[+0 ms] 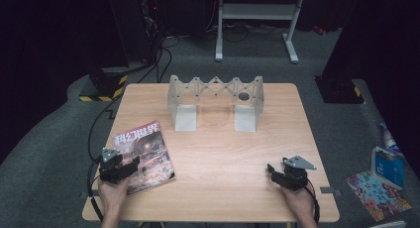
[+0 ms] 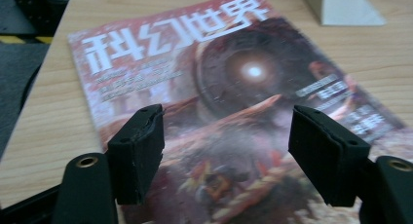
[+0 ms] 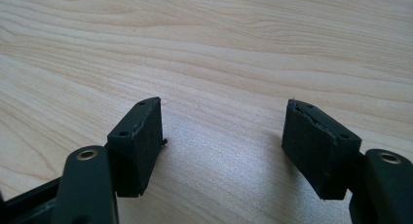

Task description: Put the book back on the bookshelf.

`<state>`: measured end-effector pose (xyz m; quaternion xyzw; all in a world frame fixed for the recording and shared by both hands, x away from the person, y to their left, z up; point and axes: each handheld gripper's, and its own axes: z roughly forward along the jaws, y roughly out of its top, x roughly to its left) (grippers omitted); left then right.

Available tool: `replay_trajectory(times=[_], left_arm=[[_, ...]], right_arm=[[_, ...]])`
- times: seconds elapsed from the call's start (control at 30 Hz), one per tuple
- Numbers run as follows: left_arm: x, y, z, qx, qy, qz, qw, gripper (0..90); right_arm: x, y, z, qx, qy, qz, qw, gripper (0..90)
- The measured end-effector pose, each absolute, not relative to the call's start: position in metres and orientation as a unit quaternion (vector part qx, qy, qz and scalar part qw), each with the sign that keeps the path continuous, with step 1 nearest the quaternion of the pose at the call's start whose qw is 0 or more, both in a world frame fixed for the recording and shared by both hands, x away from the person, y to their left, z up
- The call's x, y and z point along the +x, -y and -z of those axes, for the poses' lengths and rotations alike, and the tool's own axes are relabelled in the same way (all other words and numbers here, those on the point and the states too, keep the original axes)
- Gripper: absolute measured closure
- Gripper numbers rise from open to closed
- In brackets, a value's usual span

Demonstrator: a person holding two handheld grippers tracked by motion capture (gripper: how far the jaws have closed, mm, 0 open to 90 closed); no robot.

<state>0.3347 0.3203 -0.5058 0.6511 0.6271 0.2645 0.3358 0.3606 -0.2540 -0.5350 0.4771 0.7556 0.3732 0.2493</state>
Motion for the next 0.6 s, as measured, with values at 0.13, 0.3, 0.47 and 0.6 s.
replay_trajectory(times=[0.13, 0.3, 0.47, 0.6], left_arm=[[0.336, -0.326, 0.511, 0.644, -0.64, -0.265, 0.325, 27.5], [0.336, -0.334, 0.515, 0.638, -0.649, -0.265, 0.32, 27.4], [0.337, -0.337, 0.52, 0.633, -0.655, -0.263, 0.318, 27.4], [0.337, -0.338, 0.52, 0.634, -0.655, -0.265, 0.315, 27.3]], right_arm=[[0.361, 0.254, 0.535, 0.478, -0.755, -0.373, 0.249, 31.2], [0.361, 0.254, 0.535, 0.478, -0.755, -0.373, 0.249, 31.1], [0.361, 0.254, 0.535, 0.478, -0.755, -0.373, 0.249, 31.1], [0.361, 0.254, 0.535, 0.478, -0.755, -0.373, 0.249, 31.1]])
